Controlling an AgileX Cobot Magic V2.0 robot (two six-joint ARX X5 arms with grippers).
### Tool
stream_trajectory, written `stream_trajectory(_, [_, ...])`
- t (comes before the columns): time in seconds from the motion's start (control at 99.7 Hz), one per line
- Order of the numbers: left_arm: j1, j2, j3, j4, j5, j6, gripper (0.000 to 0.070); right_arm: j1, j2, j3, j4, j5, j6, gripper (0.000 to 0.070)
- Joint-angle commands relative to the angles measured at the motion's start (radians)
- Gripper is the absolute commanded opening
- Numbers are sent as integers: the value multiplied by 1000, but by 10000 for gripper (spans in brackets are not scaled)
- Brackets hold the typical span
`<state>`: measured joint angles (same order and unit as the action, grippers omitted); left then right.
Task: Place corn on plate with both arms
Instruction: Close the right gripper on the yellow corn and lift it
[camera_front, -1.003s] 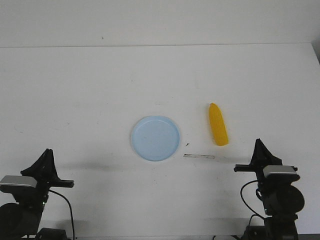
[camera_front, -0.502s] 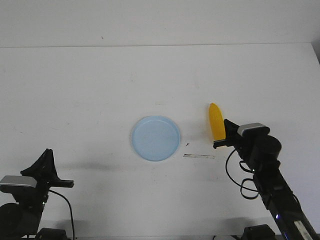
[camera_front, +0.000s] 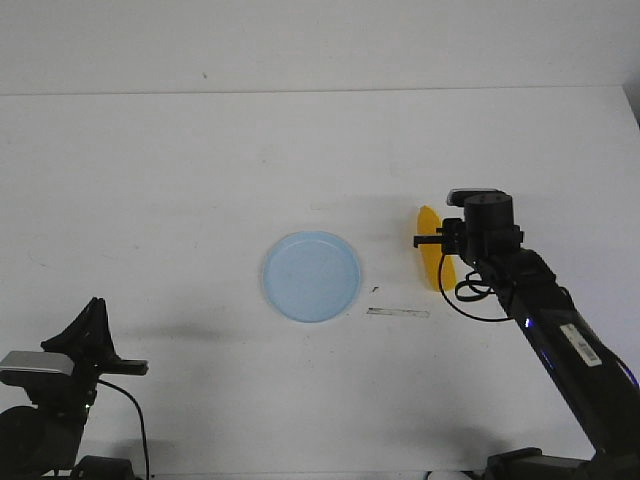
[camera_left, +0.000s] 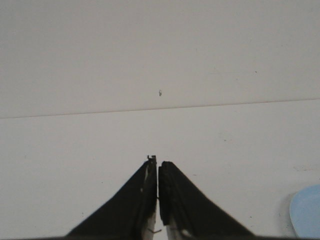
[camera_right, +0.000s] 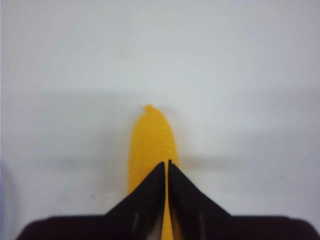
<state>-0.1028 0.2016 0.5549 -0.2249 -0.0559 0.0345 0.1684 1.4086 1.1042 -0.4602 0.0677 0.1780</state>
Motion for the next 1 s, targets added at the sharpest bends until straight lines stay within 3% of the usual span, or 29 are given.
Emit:
stream_trajectory(0.0, [-2, -2, 6, 16, -4, -1, 1, 11, 48, 69, -55, 0, -10, 110])
stream_trajectory(0.1, [-2, -2, 6, 16, -4, -1, 1, 19, 109, 147, -154, 0, -10, 286])
stream_trajectory(0.171, [-2, -2, 6, 16, -4, -1, 1, 23, 154, 195, -215, 0, -10, 372])
stream_trajectory(0.351, [-2, -2, 6, 16, -4, -1, 1, 23, 233, 252, -293, 0, 8, 468])
stream_trajectory(0.472, [-2, -2, 6, 16, -4, -1, 1, 23, 259, 252, -304, 0, 9, 572])
stream_trajectory(0.993, [-2, -2, 6, 16, -4, -1, 1, 22, 344, 251, -310, -26, 1, 576])
